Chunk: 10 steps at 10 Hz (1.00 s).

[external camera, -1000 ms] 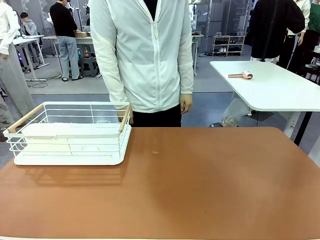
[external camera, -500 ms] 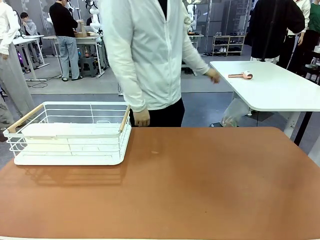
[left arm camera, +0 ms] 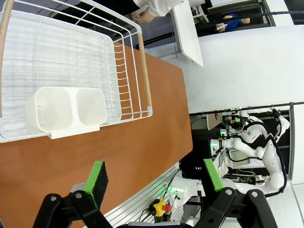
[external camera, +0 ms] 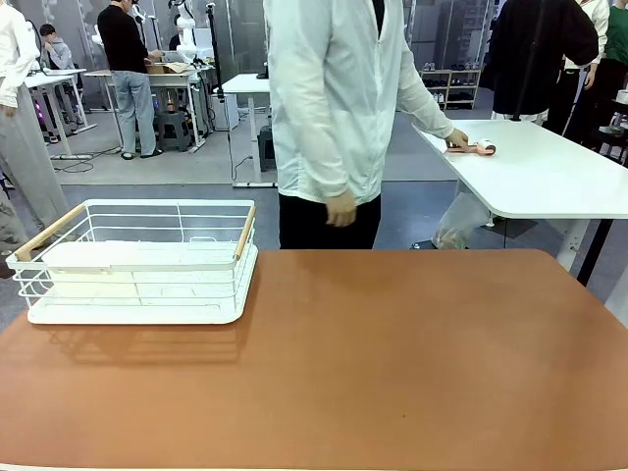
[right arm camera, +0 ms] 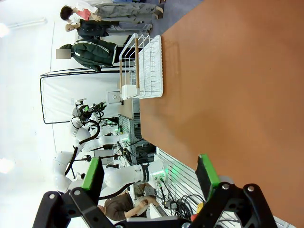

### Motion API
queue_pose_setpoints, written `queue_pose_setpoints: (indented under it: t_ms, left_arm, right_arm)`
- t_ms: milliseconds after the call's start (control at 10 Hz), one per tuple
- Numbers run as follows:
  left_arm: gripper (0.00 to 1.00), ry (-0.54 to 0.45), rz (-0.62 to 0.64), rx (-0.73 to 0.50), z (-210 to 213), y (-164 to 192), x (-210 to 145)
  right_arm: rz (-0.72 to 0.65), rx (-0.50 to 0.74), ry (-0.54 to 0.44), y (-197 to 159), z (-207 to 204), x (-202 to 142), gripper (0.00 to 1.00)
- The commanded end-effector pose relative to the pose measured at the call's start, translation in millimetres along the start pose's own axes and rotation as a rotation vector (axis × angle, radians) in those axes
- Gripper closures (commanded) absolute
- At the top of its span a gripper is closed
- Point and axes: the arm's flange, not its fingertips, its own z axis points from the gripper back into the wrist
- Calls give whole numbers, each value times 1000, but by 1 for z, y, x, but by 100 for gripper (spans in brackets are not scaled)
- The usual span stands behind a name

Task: Clean the table.
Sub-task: Pick up the Lint Roller when the human hands it over.

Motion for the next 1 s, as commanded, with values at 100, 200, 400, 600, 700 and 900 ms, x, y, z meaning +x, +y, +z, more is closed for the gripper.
queue_pose_setpoints:
  t_ms: [100, 200, 400, 600, 700, 900]
  left_arm:
    - [0, -6, -3, -10, 2, -1, 0]
    - [0, -6, -3, -10, 2, -1, 0]
    - [0, -6, -3, -10, 2, -1, 0]
    - [0, -6, -3, -10, 2, -1, 0]
    - [0, -6, -3, -10, 2, -1, 0]
    - [0, -6, -3, -10, 2, -1, 0]
  right_arm:
    - [5, 11, 1, 1, 0, 0, 0]
    - [5, 11, 1, 1, 0, 0, 0]
    - [5, 11, 1, 1, 0, 0, 0]
    - [5, 11, 1, 1, 0, 0, 0]
    - [5, 11, 1, 1, 0, 0, 0]
    - [5, 11, 1, 1, 0, 0, 0]
